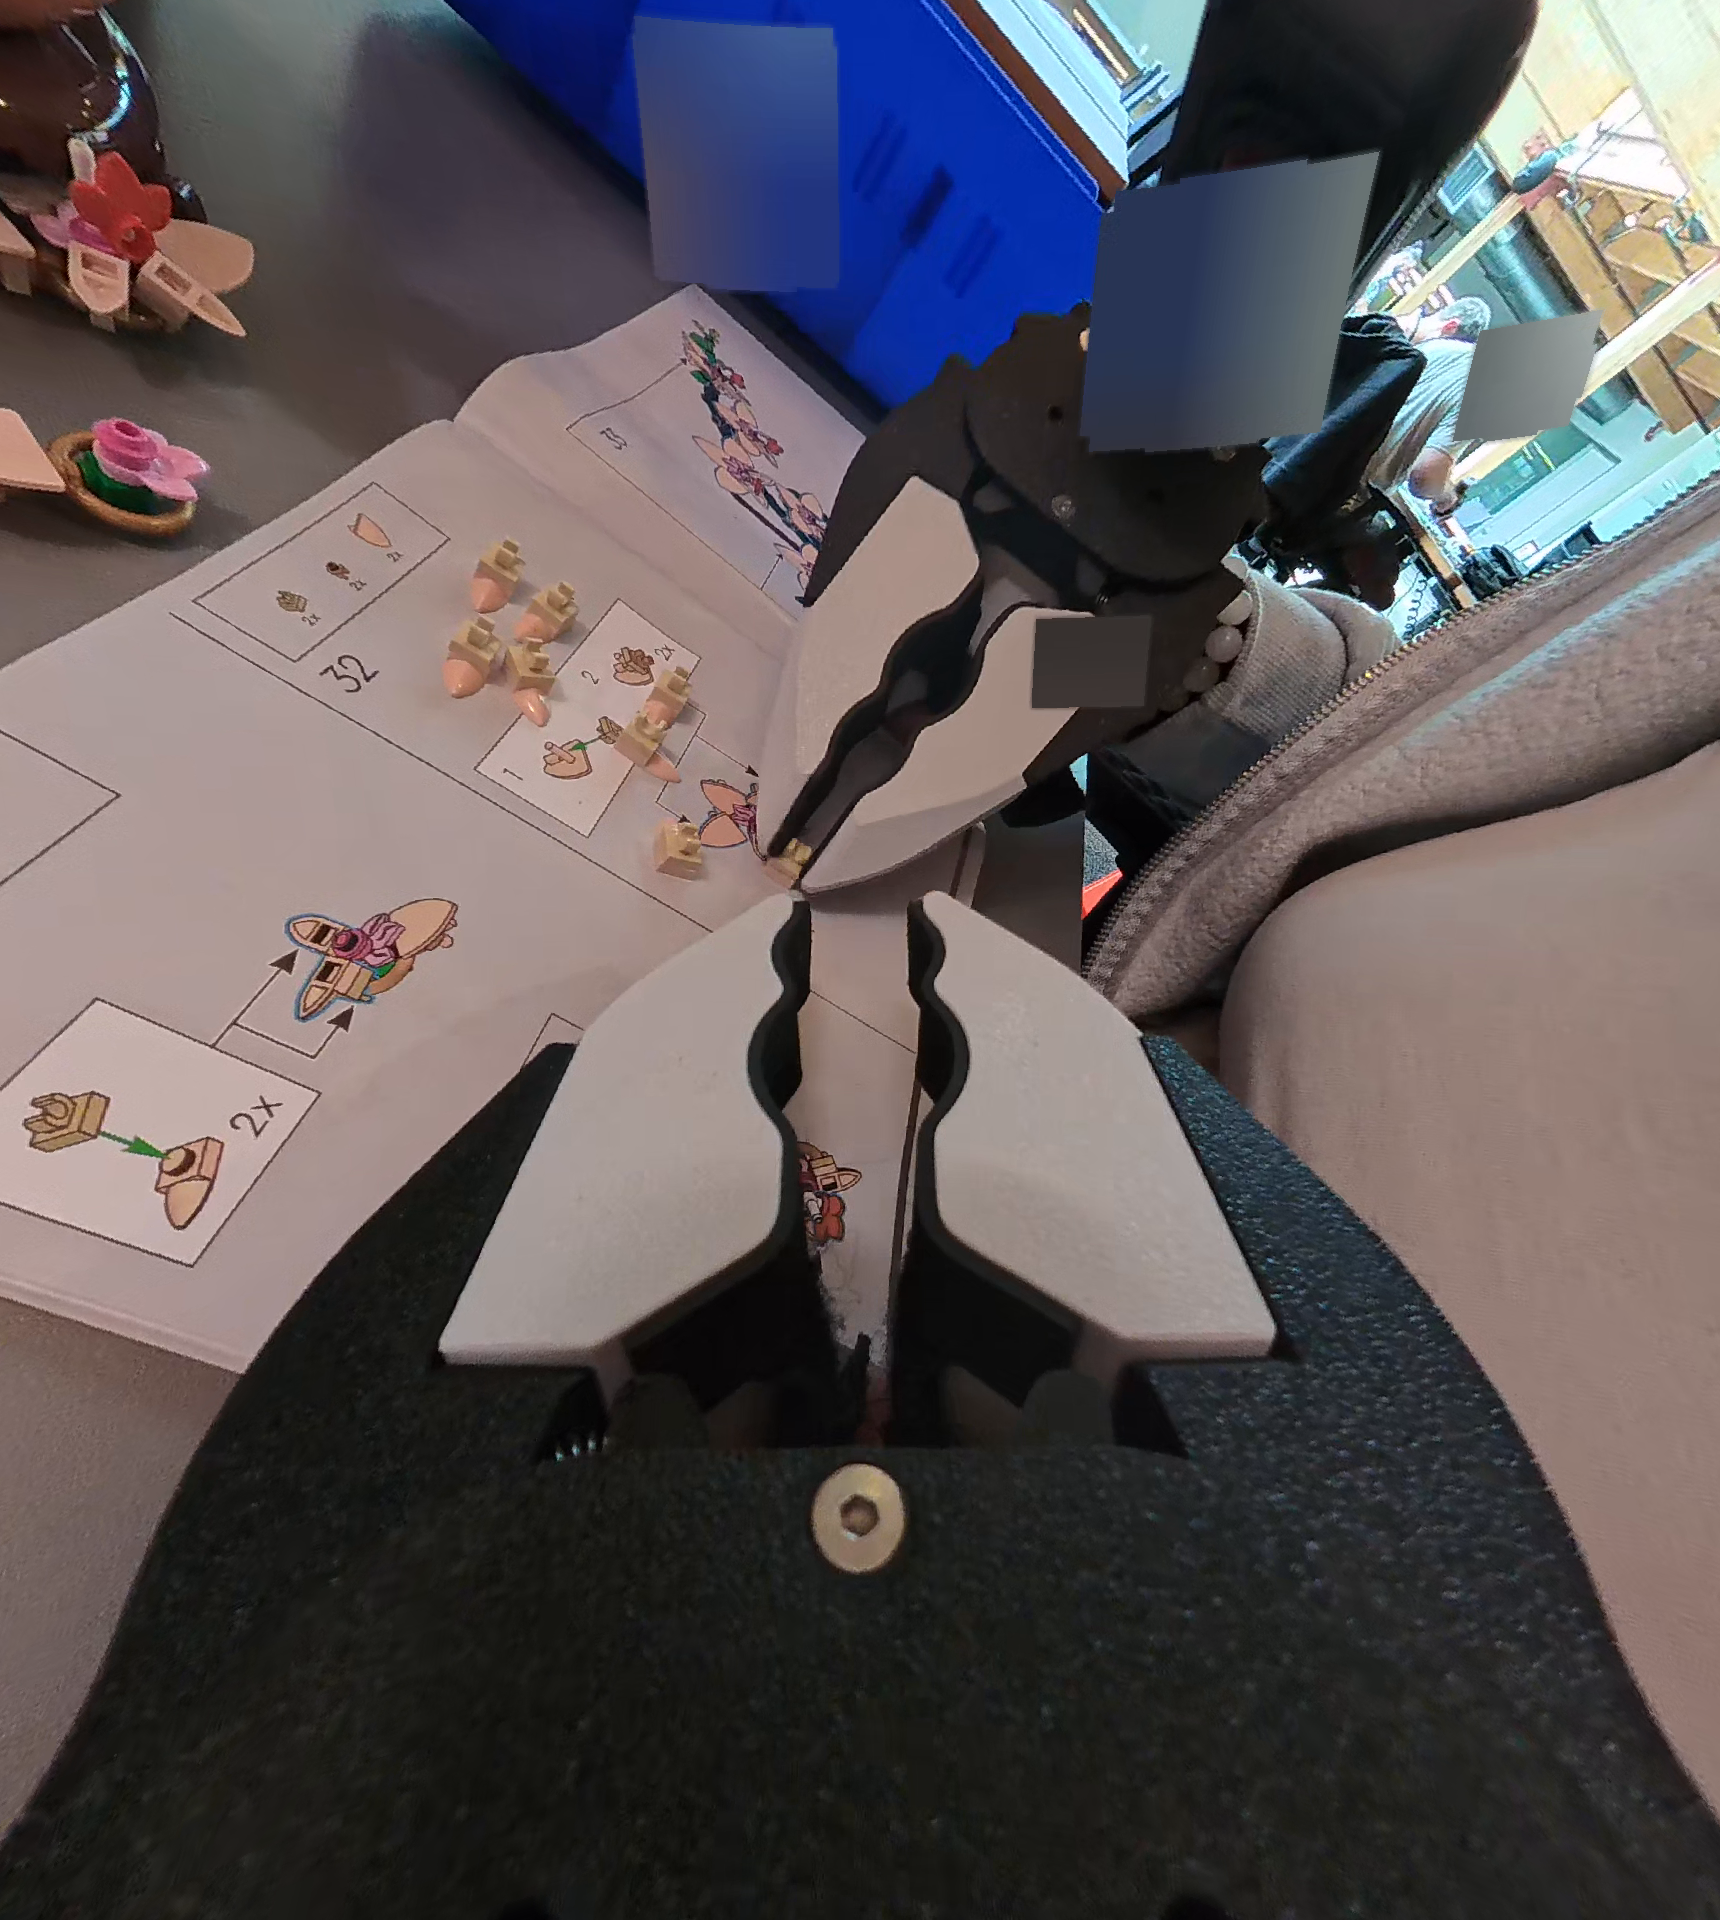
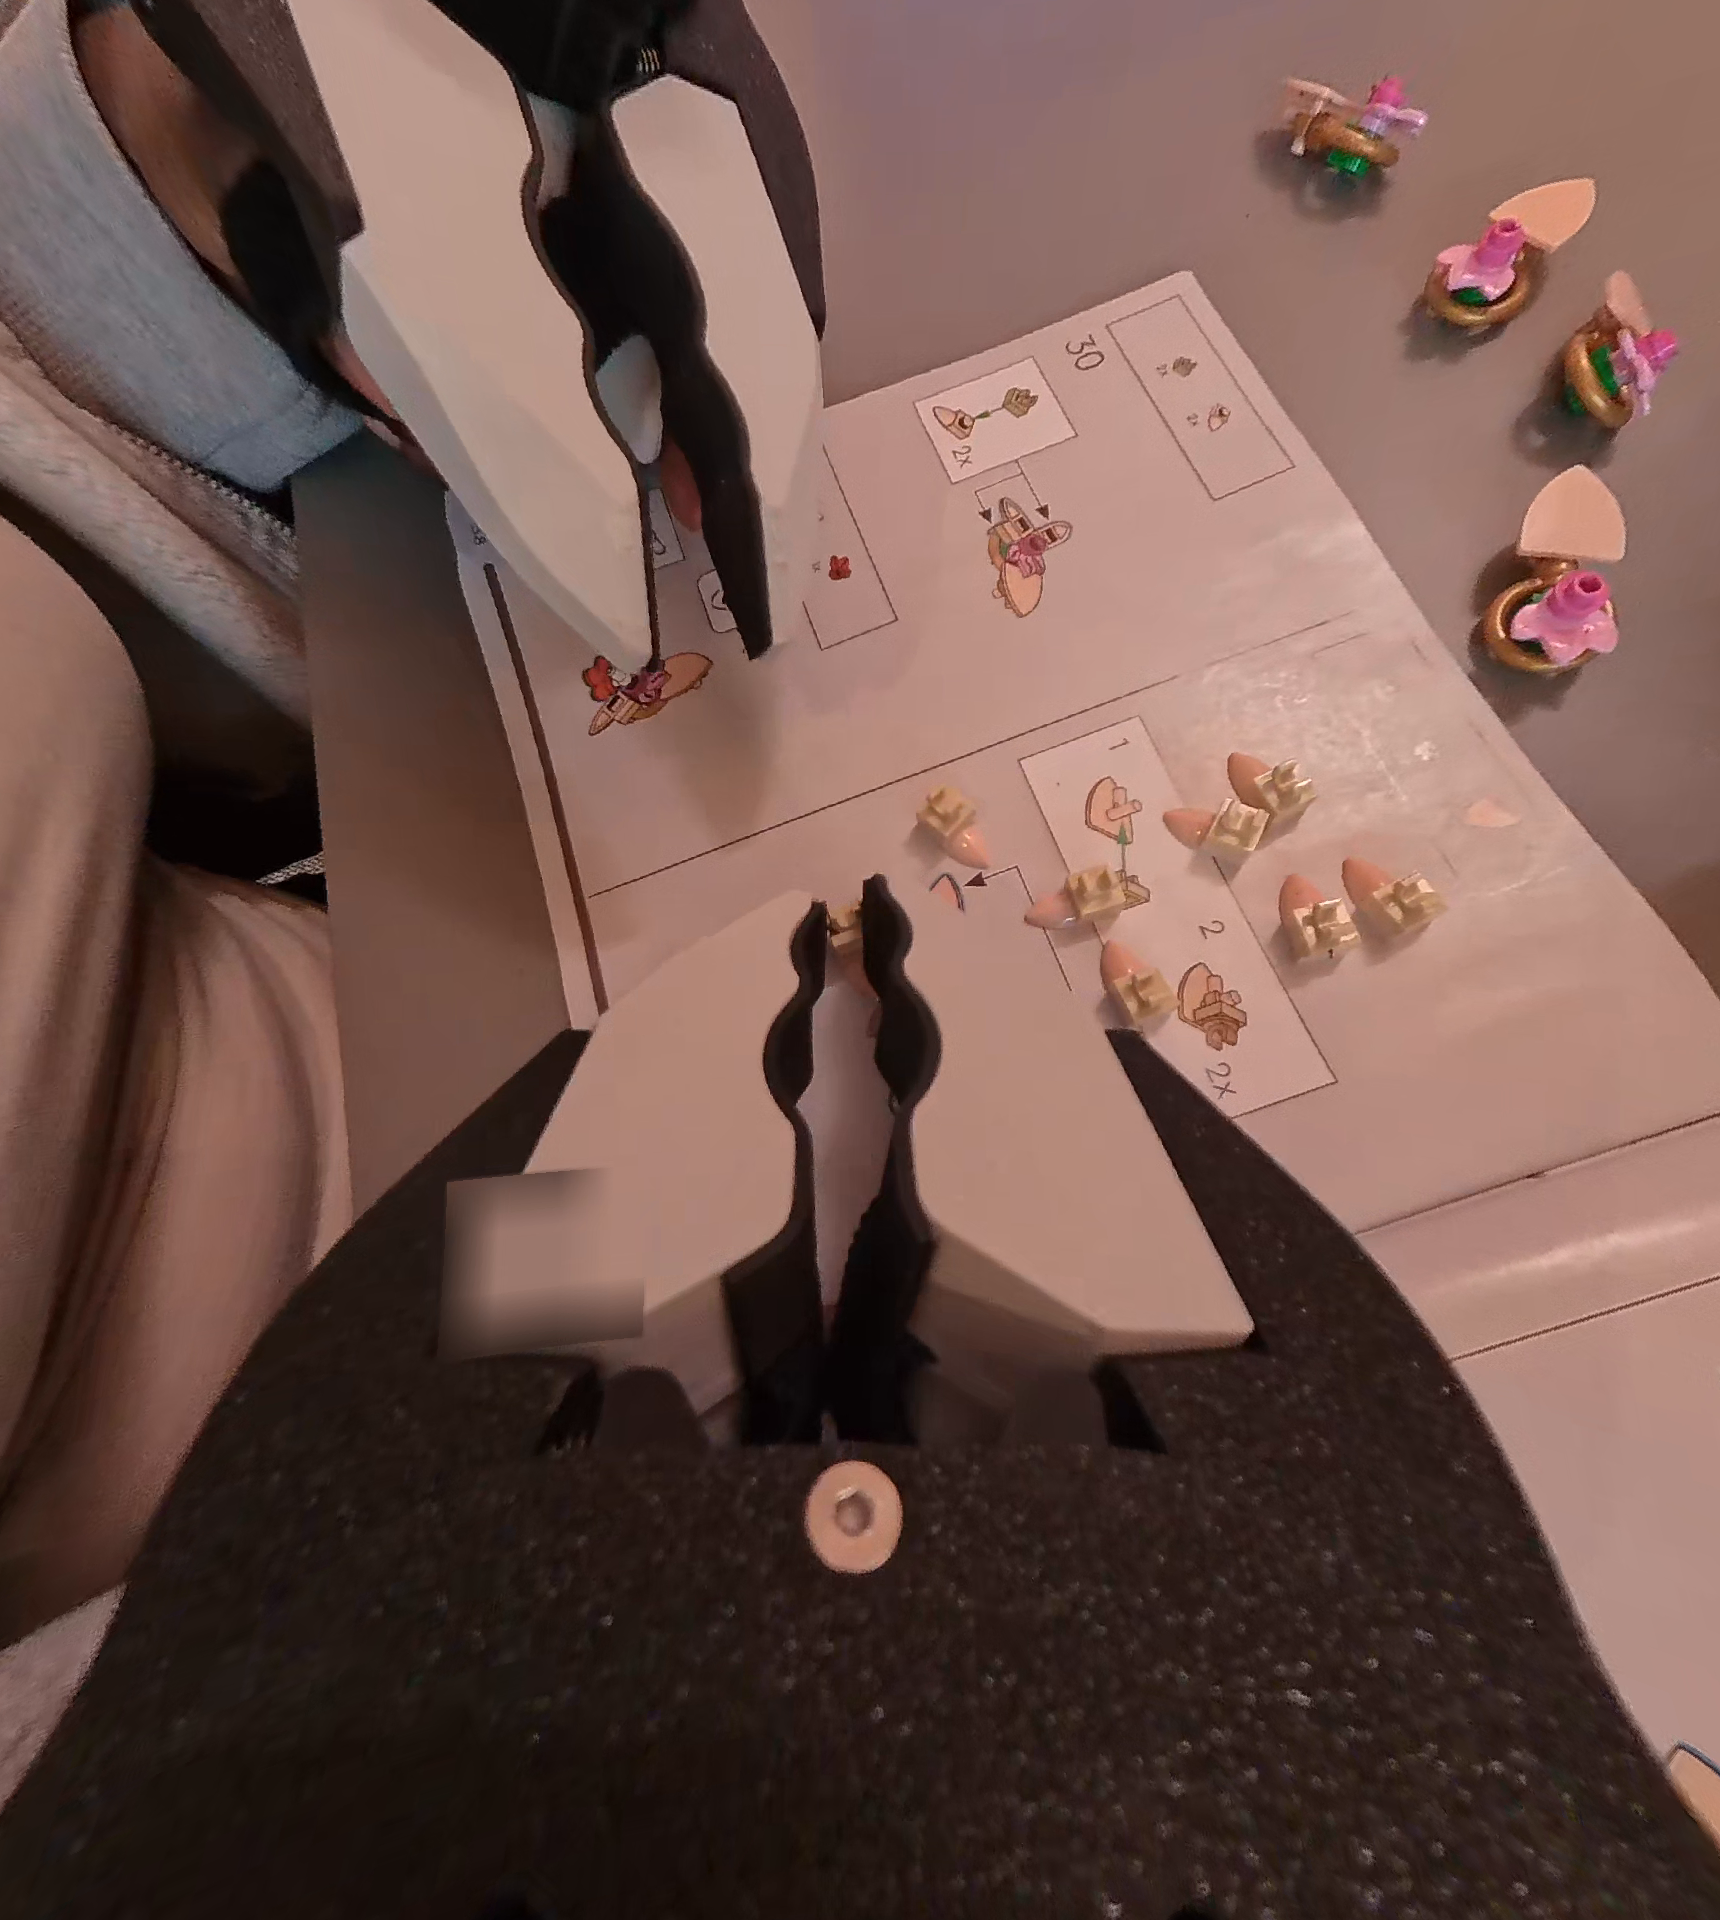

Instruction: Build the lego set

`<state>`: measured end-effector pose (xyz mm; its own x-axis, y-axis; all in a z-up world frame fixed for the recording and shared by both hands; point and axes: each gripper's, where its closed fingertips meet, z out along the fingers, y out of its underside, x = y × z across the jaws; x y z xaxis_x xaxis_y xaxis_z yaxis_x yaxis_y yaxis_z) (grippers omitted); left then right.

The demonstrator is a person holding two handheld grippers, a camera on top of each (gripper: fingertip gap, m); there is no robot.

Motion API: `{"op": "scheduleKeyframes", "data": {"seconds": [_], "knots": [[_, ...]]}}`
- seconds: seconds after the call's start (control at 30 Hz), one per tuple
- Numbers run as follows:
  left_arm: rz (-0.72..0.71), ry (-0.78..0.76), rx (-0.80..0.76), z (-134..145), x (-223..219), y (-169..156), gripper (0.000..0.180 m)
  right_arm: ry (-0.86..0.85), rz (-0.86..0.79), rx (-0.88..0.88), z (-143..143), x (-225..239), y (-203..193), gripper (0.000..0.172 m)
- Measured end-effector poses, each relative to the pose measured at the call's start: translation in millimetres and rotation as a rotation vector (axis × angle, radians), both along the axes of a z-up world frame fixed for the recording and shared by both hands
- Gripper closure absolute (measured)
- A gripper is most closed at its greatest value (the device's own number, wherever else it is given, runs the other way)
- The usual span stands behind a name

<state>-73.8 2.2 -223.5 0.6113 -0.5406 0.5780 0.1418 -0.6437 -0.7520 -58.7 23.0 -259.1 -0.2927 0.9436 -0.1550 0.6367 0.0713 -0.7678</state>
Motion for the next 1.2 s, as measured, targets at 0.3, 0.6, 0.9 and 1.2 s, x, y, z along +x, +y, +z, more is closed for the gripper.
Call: {"op": "scheduleKeyframes", "data": {"seconds": [0.3,0.6,0.9,1.2], "knots": [[0.001,0.006,-0.002,-0.6,-0.1,0.0,0.163,-0.024,-0.106,0.031,1.4,11.7,19.3,0.166],[-0.001,0.005,-0.005,-0.8,-0.1,0.0,0.163,-0.115,-0.174,0.118,0.0,30.3,33.7,0.15],[-0.002,0.0,-0.006,-0.5,-0.1,0.0,0.163,-0.16,-0.547,0.058,-1.8,25.9,33.5,0.155],[-0.001,-0.024,0.006,2.7,-1.1,-0.3,0.163,-0.113,-0.396,0.113,-4.4,12.7,25.3,0.164]]}}
